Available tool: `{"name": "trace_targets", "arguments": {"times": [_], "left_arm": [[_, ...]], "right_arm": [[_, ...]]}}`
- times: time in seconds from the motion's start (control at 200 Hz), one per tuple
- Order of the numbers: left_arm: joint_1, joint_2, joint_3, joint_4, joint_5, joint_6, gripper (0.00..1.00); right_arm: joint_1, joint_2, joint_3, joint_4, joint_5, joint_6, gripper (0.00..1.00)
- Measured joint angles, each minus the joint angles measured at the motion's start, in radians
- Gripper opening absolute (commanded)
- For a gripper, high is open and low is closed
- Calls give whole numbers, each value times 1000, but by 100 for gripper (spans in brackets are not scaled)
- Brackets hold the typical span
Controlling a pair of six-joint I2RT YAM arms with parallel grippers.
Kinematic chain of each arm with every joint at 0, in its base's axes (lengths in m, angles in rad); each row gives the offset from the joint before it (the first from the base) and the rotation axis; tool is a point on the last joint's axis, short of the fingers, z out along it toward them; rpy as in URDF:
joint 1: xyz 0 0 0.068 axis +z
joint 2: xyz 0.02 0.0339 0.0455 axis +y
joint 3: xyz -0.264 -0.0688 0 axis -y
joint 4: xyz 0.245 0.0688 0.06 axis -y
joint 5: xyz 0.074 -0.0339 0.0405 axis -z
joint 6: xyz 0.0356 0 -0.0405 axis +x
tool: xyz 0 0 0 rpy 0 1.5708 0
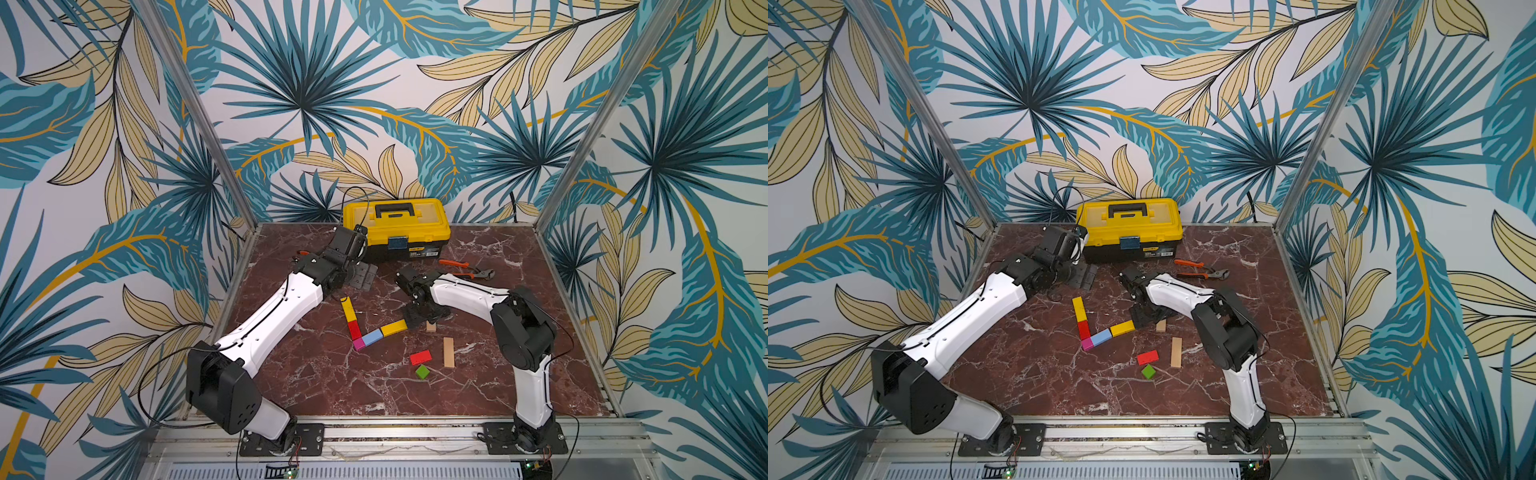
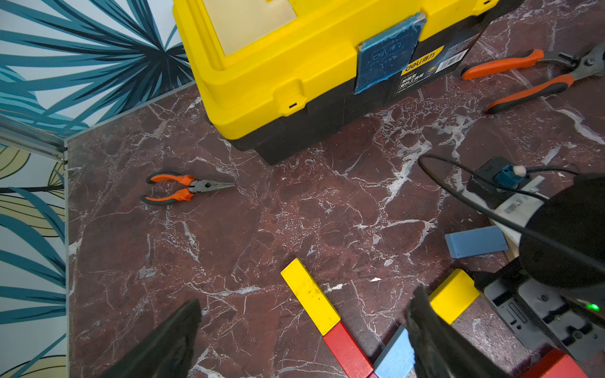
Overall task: Assemble the letter v with building blocks
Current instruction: Assemble the building block at the center of the board.
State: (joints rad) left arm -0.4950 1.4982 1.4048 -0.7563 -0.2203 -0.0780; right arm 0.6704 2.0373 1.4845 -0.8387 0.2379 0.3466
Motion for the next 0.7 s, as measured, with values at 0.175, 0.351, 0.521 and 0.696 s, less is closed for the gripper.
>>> {"name": "trace_targets", "arguments": {"times": [0.175,0.351,0.521,0.696], "left_arm": [[1,0,0,0,0,0,99],[1,0,0,0,0,0,99],[2,0,0,0,0,0,99],[2,0,0,0,0,0,99]], "right_arm": [[4,1,15,2,-4,-3,93],[3,8,19,3,-8,-4,93],[3,14,20,3,-10,-5,93],[3,21,35,2,-10,-11,93]]}}
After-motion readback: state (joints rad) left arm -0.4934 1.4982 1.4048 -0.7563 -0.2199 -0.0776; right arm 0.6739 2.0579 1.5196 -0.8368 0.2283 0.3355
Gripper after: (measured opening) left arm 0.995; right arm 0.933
